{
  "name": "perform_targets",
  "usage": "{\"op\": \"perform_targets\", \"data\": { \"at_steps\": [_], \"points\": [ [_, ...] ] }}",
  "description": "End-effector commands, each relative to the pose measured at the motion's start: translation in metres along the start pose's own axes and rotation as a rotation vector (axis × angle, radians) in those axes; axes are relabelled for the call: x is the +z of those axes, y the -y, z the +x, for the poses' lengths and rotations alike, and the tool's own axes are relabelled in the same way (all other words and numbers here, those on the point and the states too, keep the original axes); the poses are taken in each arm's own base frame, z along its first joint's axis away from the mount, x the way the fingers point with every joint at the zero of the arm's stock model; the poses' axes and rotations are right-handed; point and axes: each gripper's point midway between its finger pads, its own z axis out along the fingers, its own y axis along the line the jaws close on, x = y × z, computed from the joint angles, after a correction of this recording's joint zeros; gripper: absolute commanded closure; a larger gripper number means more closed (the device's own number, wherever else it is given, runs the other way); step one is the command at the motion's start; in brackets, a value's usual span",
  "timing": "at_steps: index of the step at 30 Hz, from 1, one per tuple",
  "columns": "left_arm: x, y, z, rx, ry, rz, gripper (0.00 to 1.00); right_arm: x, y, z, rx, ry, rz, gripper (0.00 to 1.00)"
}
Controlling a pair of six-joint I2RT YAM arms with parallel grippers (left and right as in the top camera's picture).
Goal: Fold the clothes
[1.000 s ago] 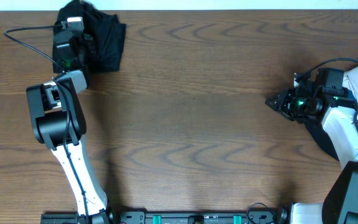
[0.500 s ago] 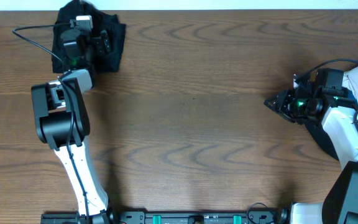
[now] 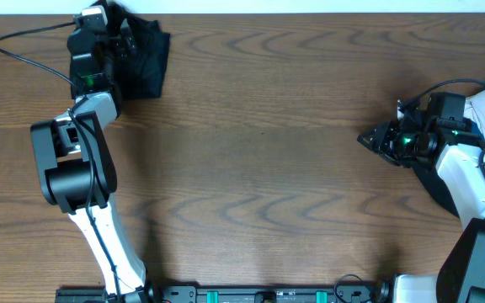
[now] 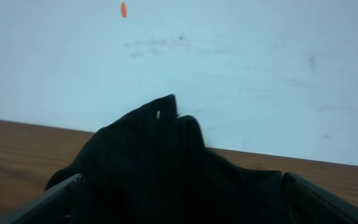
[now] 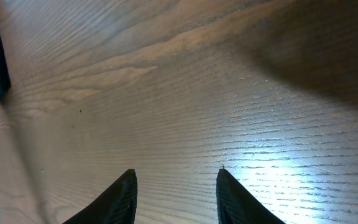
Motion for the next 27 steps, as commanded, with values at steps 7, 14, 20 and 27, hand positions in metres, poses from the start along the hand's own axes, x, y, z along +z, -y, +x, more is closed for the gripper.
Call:
{"op": "perform_targets", "data": {
  "at_steps": [7, 14, 20, 27],
  "points": [
    [-0.016, -0.004, -0.052, 0.0, 0.082, -0.041, 0.02, -0.002, 0.007, -0.002, -0.018, 0.012, 0.047, 0.59],
    [-0.083, 0.024, -0.132, 0.004, 0.02, -0.008, 0.02, -0.024, 0.007, -0.008, -0.045, 0.073, 0.173, 0.56],
    [-0.196, 0.049, -0.193, -0.004, -0.054, 0.027, 0.02, -0.061, -0.028, -0.01, -0.143, 0.19, 0.164, 0.55],
    [-0.349, 0.061, -0.243, -0.062, 0.01, 0.06, 0.02, -0.105, -0.057, 0.014, -0.208, 0.273, 0.141, 0.5]
  ]
}}
